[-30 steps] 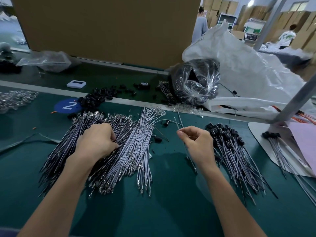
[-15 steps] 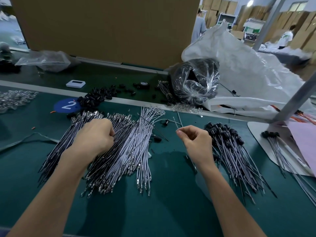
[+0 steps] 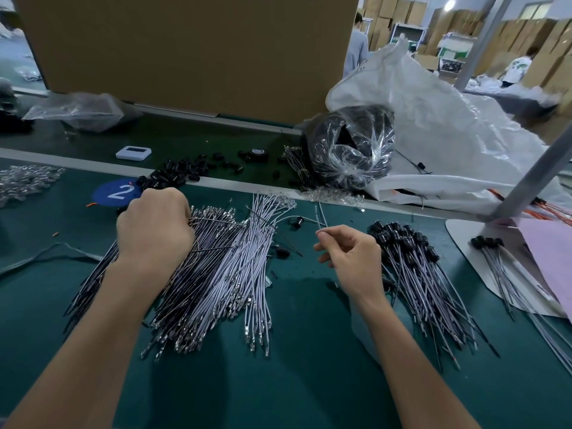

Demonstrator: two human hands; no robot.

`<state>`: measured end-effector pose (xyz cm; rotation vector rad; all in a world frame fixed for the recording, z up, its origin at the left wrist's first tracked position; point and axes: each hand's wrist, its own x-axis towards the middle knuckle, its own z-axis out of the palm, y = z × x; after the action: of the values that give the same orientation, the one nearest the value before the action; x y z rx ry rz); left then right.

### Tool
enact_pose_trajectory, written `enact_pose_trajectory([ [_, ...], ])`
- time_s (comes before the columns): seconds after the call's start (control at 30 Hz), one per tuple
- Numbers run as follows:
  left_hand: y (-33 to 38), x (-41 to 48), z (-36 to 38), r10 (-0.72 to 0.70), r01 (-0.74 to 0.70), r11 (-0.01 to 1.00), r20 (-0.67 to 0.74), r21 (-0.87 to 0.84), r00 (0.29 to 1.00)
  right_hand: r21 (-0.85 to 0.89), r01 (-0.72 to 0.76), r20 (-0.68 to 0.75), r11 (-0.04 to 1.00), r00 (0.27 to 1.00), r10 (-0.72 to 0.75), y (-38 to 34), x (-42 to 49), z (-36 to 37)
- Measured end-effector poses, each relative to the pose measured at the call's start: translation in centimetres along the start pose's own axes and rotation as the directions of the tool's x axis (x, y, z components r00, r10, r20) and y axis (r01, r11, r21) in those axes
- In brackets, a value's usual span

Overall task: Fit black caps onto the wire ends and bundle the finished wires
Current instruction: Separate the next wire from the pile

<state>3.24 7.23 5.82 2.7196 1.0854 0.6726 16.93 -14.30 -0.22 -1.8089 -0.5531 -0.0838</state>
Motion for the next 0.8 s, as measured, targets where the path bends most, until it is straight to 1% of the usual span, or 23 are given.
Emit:
enact_pose_trajectory([
  [0.07,0.2,-0.1,0.1,0.066,-0.074,0.994,-0.097,-0.085,0.993,0.009,0.003,-0.038,1.000,0.999,-0.003,0.0,0.1,0.0],
  [0.13,0.6,0.1,0.4,0.100,-0.123,0.985,-0.183,-0.120,0.978,0.025,-0.008,-0.066,1.000,0.998,0.010,0.0,0.2,-0.1],
  [0.27,0.4,0.6,0.8,0.037,-0.108,0.972,-0.318,-0.207,0.947,0.035,-0.015,-0.083,0.999,0.996,0.018,-0.1,0.3,-0.2],
  [0.3,0.3,0.7,0.8,0.045,-0.139,0.962,-0.363,-0.236,0.931,0.039,-0.014,-0.084,0.999,0.996,0.018,-0.1,0.3,-0.2],
  [0.37,0.4,0.6,0.7,0.114,-0.258,0.923,-0.437,-0.286,0.892,0.080,-0.017,-0.090,0.997,0.996,0.024,-0.3,0.3,-0.2],
  [0.4,0.8,0.5,0.6,0.160,-0.322,0.891,-0.443,-0.319,0.882,0.127,-0.026,-0.096,0.992,0.995,0.039,-0.5,0.3,-0.2],
  [0.47,1.8,0.1,0.6,0.261,-0.429,0.792,-0.395,-0.434,0.881,0.268,-0.073,-0.090,0.961,0.991,0.100,-1.0,0.3,-0.4],
  [0.53,3.2,-0.7,0.9,0.388,-0.510,0.658,-0.331,-0.554,0.860,0.405,-0.156,-0.031,0.901,0.983,0.183,-1.4,0.3,-0.9],
  [0.57,3.9,-1.2,1.2,0.457,-0.549,0.591,-0.315,-0.592,0.832,0.451,-0.210,0.022,0.868,0.974,0.224,-1.6,0.3,-1.1],
  [0.63,5.5,-2.3,2.1,0.565,-0.608,0.465,-0.313,-0.643,0.763,0.489,-0.316,0.131,0.813,0.948,0.289,-1.9,0.3,-1.4],
  [0.7,7.1,-3.2,3.2,0.624,-0.625,0.366,-0.317,-0.690,0.715,0.504,-0.379,0.194,0.776,0.925,0.326,-2.1,0.3,-1.5],
  [0.73,7.8,-3.5,3.9,0.643,-0.623,0.332,-0.314,-0.708,0.699,0.514,-0.397,0.209,0.761,0.918,0.338,-2.1,0.3,-1.4],
  [0.8,8.9,-3.9,5.1,0.677,-0.615,0.302,-0.290,-0.728,0.676,0.513,-0.421,0.226,0.748,0.907,0.355,-2.1,0.4,-1.3],
])
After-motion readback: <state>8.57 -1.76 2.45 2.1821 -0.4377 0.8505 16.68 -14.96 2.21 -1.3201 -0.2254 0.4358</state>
